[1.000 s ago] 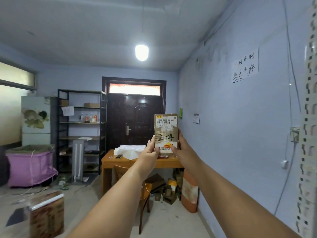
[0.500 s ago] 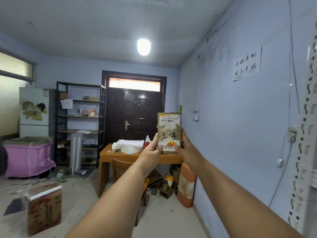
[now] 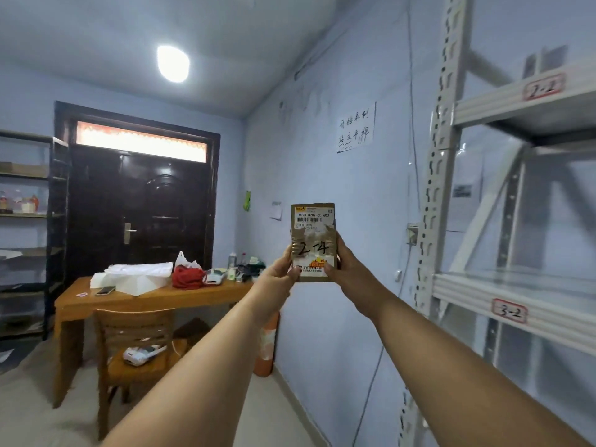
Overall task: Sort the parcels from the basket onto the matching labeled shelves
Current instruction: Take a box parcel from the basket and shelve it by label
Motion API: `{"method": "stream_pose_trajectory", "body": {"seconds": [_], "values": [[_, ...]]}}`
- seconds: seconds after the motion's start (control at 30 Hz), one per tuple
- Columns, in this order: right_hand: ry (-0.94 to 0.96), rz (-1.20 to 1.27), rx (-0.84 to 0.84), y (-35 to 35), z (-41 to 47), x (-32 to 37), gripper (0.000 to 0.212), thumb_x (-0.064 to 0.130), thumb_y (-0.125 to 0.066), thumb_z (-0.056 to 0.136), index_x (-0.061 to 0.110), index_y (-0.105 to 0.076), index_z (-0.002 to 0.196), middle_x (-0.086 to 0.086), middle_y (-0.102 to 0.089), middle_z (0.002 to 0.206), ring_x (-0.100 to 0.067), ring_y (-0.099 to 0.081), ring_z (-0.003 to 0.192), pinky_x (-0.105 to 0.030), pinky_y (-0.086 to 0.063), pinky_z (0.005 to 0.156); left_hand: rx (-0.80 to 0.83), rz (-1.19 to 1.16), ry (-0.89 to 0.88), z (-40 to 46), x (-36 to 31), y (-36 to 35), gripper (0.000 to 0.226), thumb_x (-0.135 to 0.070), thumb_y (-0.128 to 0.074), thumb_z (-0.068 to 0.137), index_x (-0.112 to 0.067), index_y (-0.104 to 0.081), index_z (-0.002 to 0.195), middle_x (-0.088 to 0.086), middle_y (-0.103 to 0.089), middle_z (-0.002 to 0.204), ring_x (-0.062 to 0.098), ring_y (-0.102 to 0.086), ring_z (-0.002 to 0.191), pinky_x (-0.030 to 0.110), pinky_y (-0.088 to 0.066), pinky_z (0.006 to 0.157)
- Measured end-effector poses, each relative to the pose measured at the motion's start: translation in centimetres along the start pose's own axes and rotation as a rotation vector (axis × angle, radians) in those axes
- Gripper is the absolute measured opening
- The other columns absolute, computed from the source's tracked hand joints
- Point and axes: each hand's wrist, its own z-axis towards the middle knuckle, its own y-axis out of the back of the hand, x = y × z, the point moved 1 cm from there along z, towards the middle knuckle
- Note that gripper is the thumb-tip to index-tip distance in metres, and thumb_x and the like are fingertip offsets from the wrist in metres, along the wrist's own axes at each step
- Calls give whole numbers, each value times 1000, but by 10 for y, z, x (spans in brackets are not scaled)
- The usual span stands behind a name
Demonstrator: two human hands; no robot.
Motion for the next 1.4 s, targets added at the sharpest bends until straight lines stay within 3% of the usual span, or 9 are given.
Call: {"method": "stream_pose_trajectory", "body": {"seconds": [0.07,0.27,0.4,0.5,0.6,0.7,0.83,1.13,1.4], "values": [[-25,-50,-78,17,-19,14,66,12,-50,98,57,-28,141,14,-58,132,-6,-56,121,-34,-43,107,58,-5,-11,2,-6,-20,46,-14,-45,102,-47,-39,133,-19,-63,105,12,-51,100,36,-40,90],[-140,-203,-393,67,-105,59,72,8,-53,96,61,-30,139,13,-65,122,-8,-61,114,-38,-44,106,342,-31,-57,-28,-33,-90,49,-21,-45,101,-65,-41,120,-24,-64,106,8,-54,100,37,-45,92],[-206,-287,-611,95,-185,105,73,9,-54,91,55,-30,142,6,-62,127,-14,-59,118,-38,-44,106,536,-124,-86,-70,-66,-153,48,-18,-45,101,-46,-41,139,-20,-64,102,9,-53,93,30,-44,83],[-255,-352,-774,122,-253,144,76,6,-53,90,51,-27,145,6,-59,132,-14,-56,121,-43,-40,111,670,-195,-115,-114,-98,-208,46,-16,-44,102,-50,-41,133,-19,-61,96,8,-50,83,28,-43,77],[-324,-484,-857,140,-320,186,76,6,-53,92,54,-25,144,10,-57,134,-11,-53,123,-40,-38,112,797,-245,-164,-163,-123,-251,48,-18,-45,101,-63,-39,118,-22,-59,102,4,-51,86,29,-44,81],[-391,-544,-945,151,-388,229,75,5,-53,93,53,-25,144,10,-57,134,-9,-53,123,-37,-38,111,926,-274,-176,-214,-144,-292,48,-19,-48,100,-61,-44,123,-28,-63,104,7,-52,91,34,-46,84],[-478,-625,-1122,160,-481,280,79,13,-56,90,56,-19,145,10,-51,142,-14,-47,130,-43,-35,113,1067,-342,-177,-291,-178,-345,45,-21,-51,99,-65,-47,108,-30,-62,102,5,-56,101,38,-48,93],[-409,-641,-1305,169,-693,396,77,-7,-47,94,40,-24,150,3,-54,139,-18,-51,129,-43,-39,111,1338,-481,-218,-483,-259,-444,49,-20,-56,96,-48,-44,136,-18,-63,117,11,-55,115,37,-47,95],[-474,-719,-1416,199,-840,507,72,16,-60,85,59,-33,136,11,-63,129,-16,-56,123,-47,-40,110,1434,-543,-240,-614,-351,-528,53,-18,-61,93,-34,-45,141,-15,-62,124,4,-59,106,37,-50,94]]}}
